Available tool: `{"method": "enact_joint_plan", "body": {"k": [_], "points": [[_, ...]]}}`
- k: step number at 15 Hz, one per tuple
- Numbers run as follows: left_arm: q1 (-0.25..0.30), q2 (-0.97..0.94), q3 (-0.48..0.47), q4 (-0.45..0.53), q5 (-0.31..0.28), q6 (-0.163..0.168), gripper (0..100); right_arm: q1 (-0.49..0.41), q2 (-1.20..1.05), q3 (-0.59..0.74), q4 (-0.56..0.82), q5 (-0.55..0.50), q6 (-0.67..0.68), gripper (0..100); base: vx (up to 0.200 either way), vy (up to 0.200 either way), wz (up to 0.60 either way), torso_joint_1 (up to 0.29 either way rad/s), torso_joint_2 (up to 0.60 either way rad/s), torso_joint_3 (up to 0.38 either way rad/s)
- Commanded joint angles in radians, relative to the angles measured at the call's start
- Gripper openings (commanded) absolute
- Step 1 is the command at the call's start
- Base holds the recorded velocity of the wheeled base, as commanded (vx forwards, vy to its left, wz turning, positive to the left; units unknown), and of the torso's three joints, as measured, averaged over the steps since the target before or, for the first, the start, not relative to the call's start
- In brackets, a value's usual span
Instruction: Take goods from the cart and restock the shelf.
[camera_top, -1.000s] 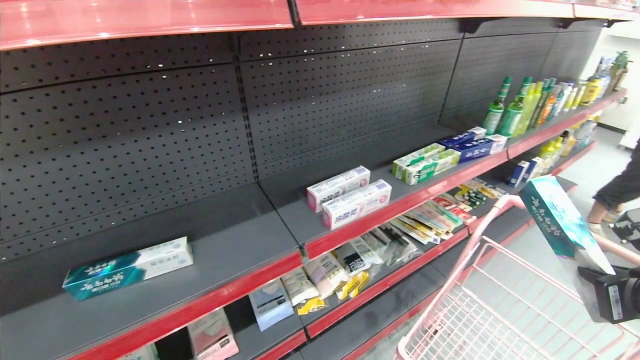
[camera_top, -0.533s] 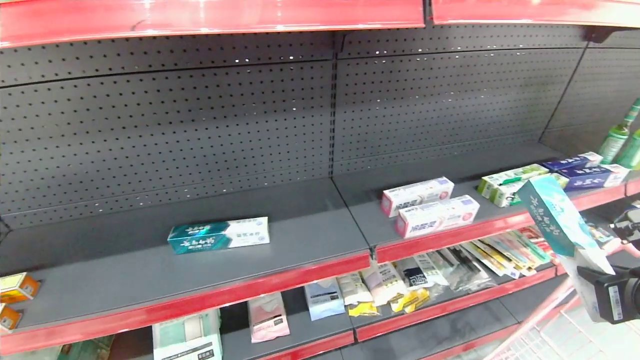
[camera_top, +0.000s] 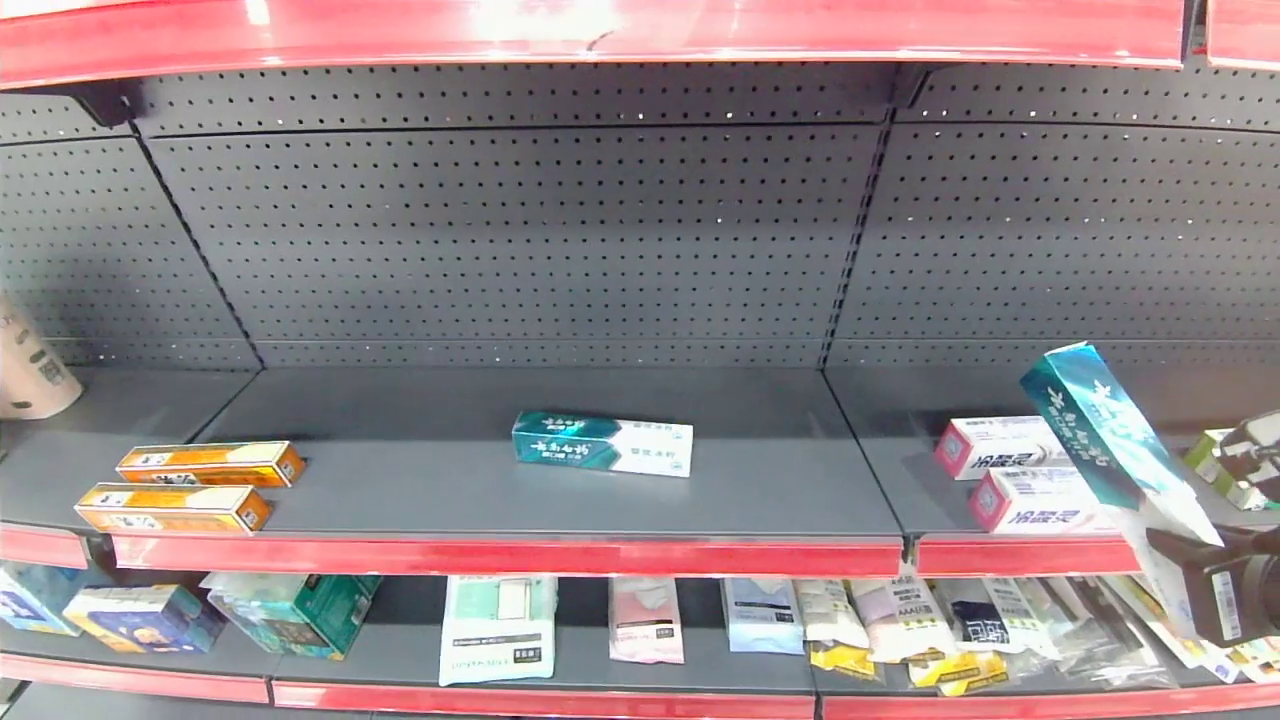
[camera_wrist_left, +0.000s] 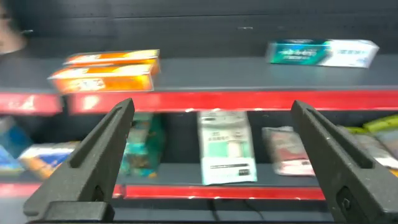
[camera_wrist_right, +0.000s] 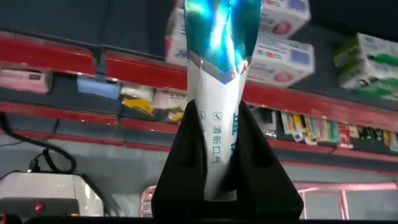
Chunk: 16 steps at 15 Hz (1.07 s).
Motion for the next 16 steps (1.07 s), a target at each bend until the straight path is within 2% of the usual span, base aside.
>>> {"method": "enact_joint_plan", "body": {"k": [1,4,7,8,12,13,14,15,16], "points": [[0.000,0.000,0.000,0.000,0.000,0.000,100,-0.006,0.004,0.002,-0.003,0.001,0.011,0,0.000,0.000,0.00,0.000,0.00,0.000],[0.000,0.002,-0.002,0.000,-0.001,0.001,100,-0.005,-0.020,0.011,-0.007,0.058,0.046,0,0.000,0.000,0.00,0.000,0.00,0.000],[-0.005,0.025,-0.003,0.000,-0.020,0.018,100,-0.005,-0.155,0.048,-0.007,0.188,0.075,0,0.000,0.000,0.00,0.000,0.00,0.000],[-0.006,0.034,-0.003,0.000,-0.041,0.034,100,-0.005,-0.206,0.068,-0.007,0.190,0.081,0,0.000,0.000,0.00,0.000,0.00,0.000],[-0.011,0.035,-0.005,0.002,-0.040,0.035,100,0.004,-0.474,0.137,0.006,0.229,0.073,0,0.000,0.000,0.00,0.000,0.00,0.000],[-0.009,0.046,-0.038,0.008,-0.030,0.034,100,0.006,-0.512,0.158,0.006,0.236,0.080,0,0.000,0.000,0.00,0.000,0.00,0.000],[-0.011,0.169,-0.195,0.031,-0.024,0.015,100,0.009,-0.552,0.184,0.006,0.246,0.090,0,0.000,0.000,0.00,0.000,0.00,0.000],[-0.011,0.308,-0.310,0.059,-0.026,-0.074,100,0.017,-0.589,0.204,0.006,0.262,0.107,0,0.000,0.000,0.00,0.000,0.00,0.000],[-0.011,0.365,-0.336,0.057,-0.030,-0.103,100,0.017,-0.612,0.214,0.006,0.259,0.109,0,0.000,0.000,0.00,0.000,0.00,0.000]]}}
